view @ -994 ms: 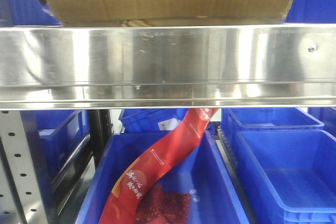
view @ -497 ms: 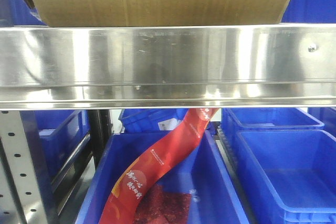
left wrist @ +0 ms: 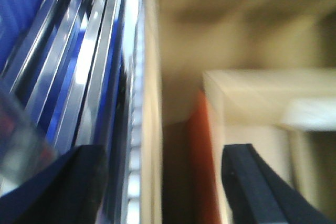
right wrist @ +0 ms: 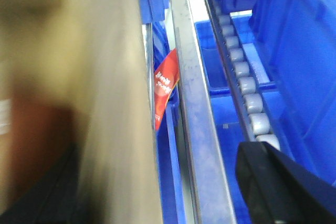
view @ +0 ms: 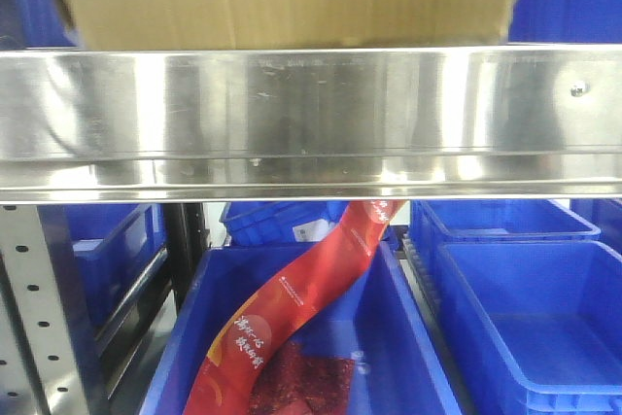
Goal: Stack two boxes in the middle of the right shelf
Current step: 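Push the held boxes forward onto the middle shelf with both grippers, then open both grippers and pull them back from the boxes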
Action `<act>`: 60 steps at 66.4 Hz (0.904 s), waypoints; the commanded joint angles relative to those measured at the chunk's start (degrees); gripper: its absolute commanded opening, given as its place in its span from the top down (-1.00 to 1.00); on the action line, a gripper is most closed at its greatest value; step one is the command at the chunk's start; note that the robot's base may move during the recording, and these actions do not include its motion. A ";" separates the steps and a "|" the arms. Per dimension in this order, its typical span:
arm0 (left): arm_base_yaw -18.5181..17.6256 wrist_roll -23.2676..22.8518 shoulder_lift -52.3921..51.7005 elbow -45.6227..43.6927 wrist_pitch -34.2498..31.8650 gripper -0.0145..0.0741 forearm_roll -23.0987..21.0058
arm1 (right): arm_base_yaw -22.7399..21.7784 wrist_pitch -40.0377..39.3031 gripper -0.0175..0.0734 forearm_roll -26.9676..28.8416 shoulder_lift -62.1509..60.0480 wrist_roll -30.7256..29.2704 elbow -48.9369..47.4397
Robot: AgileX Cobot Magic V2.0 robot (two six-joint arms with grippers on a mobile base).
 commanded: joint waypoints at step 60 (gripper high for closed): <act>4.84 -0.40 -20.71 41.84 -32.74 0.92 -7.93 | -2.10 -35.62 0.97 4.65 -18.84 -9.18 38.41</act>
